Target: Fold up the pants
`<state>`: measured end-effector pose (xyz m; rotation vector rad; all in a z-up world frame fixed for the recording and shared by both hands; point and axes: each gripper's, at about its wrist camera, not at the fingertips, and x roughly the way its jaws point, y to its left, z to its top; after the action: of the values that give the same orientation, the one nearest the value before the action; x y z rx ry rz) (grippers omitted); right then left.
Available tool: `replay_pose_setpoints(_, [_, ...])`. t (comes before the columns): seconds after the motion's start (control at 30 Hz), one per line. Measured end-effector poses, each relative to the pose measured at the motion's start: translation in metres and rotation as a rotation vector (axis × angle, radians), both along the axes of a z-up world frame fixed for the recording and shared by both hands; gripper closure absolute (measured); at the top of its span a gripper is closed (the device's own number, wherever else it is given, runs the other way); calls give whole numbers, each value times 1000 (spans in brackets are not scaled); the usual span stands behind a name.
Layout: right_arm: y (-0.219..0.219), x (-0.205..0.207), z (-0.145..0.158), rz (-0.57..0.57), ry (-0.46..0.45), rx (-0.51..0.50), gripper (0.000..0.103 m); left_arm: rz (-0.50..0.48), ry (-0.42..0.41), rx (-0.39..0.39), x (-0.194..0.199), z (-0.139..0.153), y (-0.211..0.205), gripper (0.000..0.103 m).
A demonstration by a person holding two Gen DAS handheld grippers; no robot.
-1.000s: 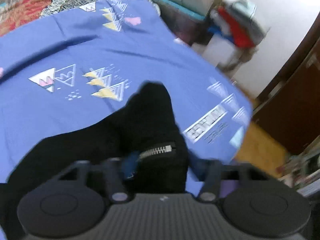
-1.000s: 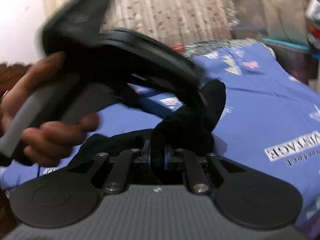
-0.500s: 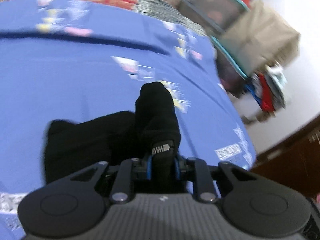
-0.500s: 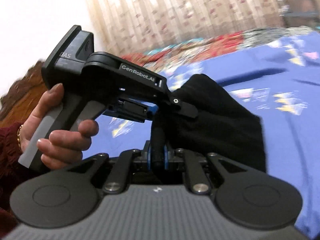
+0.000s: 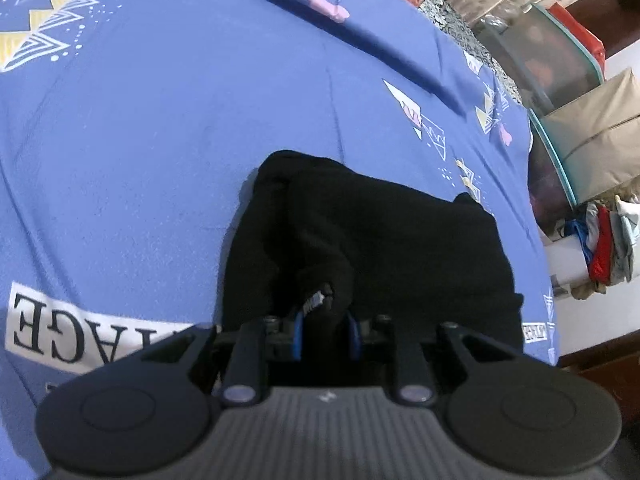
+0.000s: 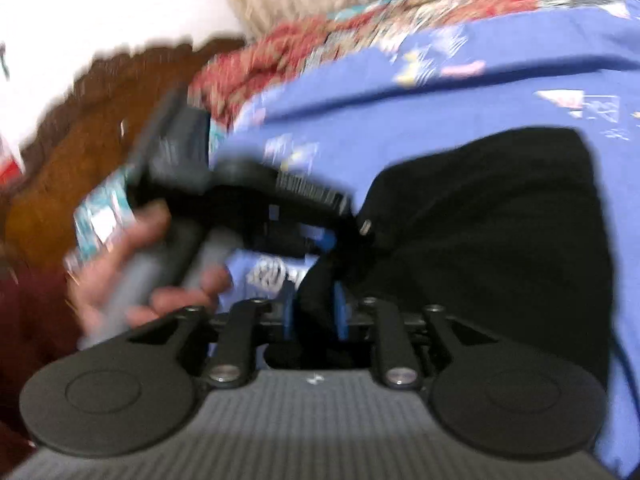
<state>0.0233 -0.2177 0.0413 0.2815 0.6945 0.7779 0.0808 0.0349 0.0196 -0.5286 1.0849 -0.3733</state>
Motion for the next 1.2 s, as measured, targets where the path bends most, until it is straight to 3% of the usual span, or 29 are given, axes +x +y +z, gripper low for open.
replay_pose_setpoints(0.17, [-83,-23,18,-235,-32,110,74,3,-20,39,-3,10,-8,72])
replay_pose_setpoints(0.2, [-98,-22,16,-276,-17,116,74,4,-26,42,-6,13,-10,63])
replay_pose_setpoints(0.23, [-109,-22,10,-306,4,112,75,1,-28,39,-11,16,-11,45])
replay_pose_setpoints(0.3, [-118,-17,-1,-339,61,96,75,-16,-38,11,-21,21,-14,33])
replay_pose_setpoints(0.33, [-118,-16,-7,-334,89,94,75,-30,-46,6,-25,24,-16,32])
replay_pose_setpoints(0.43, [-101,-17,-25,-309,148,51,74,-64,-84,32,-43,29,-22,39])
replay_pose_setpoints(0.47, [-95,-17,-27,-296,154,38,74,-72,-103,61,-48,29,-24,59])
replay_pose_setpoints(0.5, [-84,-16,-25,-281,151,28,74,-77,-111,109,-52,28,-26,89])
replay_pose_setpoints(0.53, [-78,-17,-19,-268,135,4,74,-73,-117,144,-56,28,-27,91])
replay_pose_setpoints(0.7, [-62,-13,-3,-196,53,-74,74,-7,-173,187,-81,34,-7,92])
replay_pose_setpoints(0.8, [-58,-4,-12,-178,67,-84,74,3,-131,211,-76,8,-10,91])
replay_pose_setpoints(0.87, [-57,4,-19,-180,80,-87,74,4,-154,250,-76,3,-17,86])
replay_pose_setpoints(1.0, [-62,-2,-7,-178,37,-110,73,-26,-187,293,-77,18,-24,78])
replay_pose_setpoints(1.13, [-80,0,22,-209,-53,-44,73,-3,-175,245,-75,34,-11,77])
replay_pose_setpoints(1.2, [-78,10,30,-233,-87,-61,73,42,-209,239,-72,50,-5,77])
